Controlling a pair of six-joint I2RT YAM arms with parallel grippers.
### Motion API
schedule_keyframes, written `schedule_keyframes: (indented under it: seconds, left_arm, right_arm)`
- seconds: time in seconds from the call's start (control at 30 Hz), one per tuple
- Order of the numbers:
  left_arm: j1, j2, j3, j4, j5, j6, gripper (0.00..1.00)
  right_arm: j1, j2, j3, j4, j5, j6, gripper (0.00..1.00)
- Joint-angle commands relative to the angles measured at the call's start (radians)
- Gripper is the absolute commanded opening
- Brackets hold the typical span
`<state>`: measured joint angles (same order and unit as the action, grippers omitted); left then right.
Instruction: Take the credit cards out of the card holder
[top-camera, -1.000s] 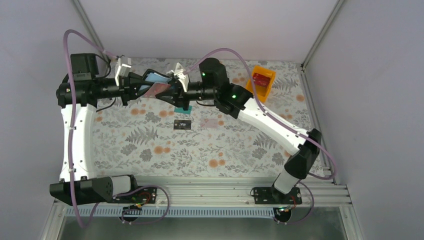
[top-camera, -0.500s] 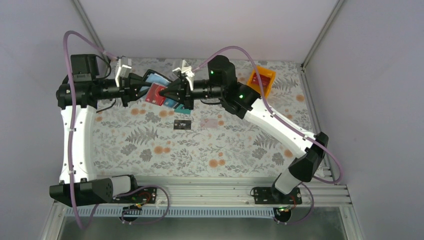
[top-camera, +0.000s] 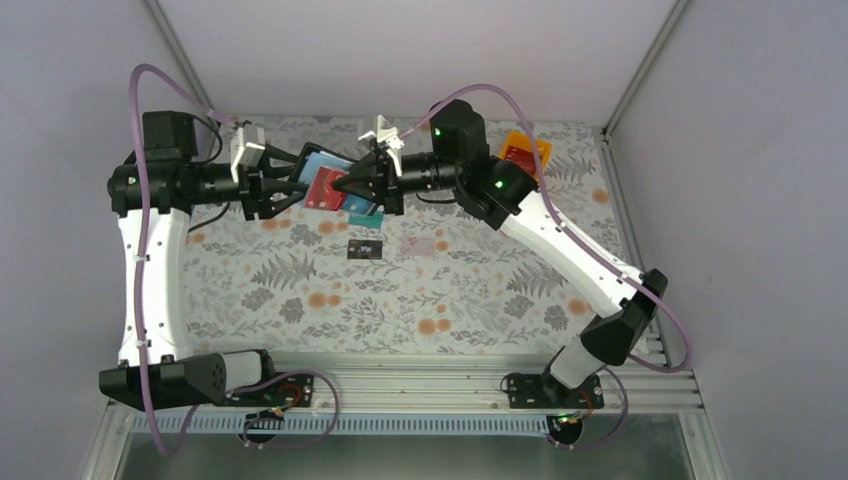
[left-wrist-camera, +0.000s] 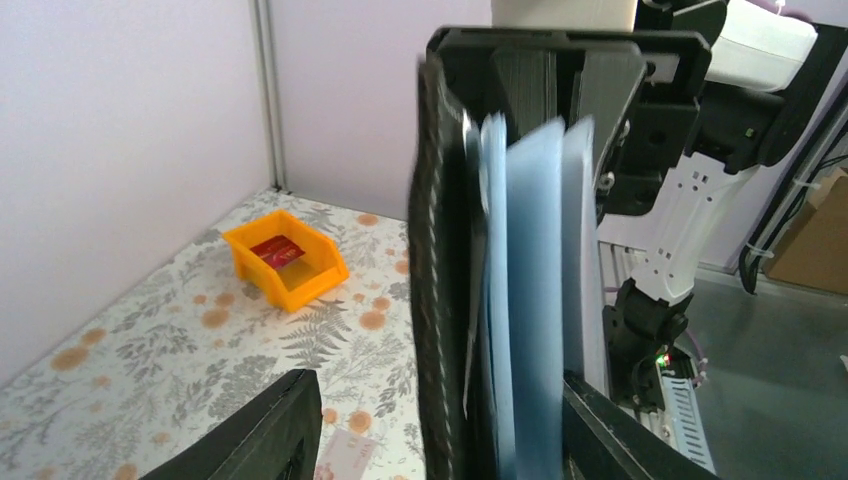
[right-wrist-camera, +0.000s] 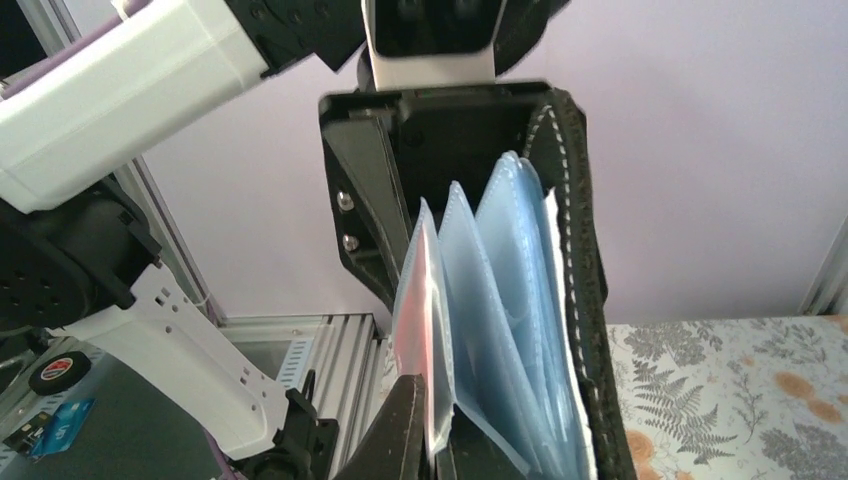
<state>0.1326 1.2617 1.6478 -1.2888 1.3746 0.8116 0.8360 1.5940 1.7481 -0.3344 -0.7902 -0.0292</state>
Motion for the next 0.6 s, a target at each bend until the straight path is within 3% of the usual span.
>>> schedule_keyframes:
  seconds: [0.0,0.17,0.4,0.57]
  left_arm:
    - [-0.016,-0.003,0.004,-0.069,0.083,0.075,0.57]
    - [-0.016,-0.011,0.014,-0.069,0.065,0.098,0.66]
    - [-0.019,-0.005,-0.001,-0.069,0.112,0.087,0.59]
    - [-0.028,-0.012,-0.023,-0.068,0.147,0.087,0.62]
  right_arm:
    - [-0.025,0.016,0.095,-0.031,0.034,-0.056,0.04]
    - [-0.034,0.015,0.088,-0.078,0.067,-0.102,0.04]
    - [-0.043,-0.003,0.084,-0.159,0.075,-0.168,0.04]
    - [-0.043,-0.002,0.091,-0.171,0.081,-0.183,0.04]
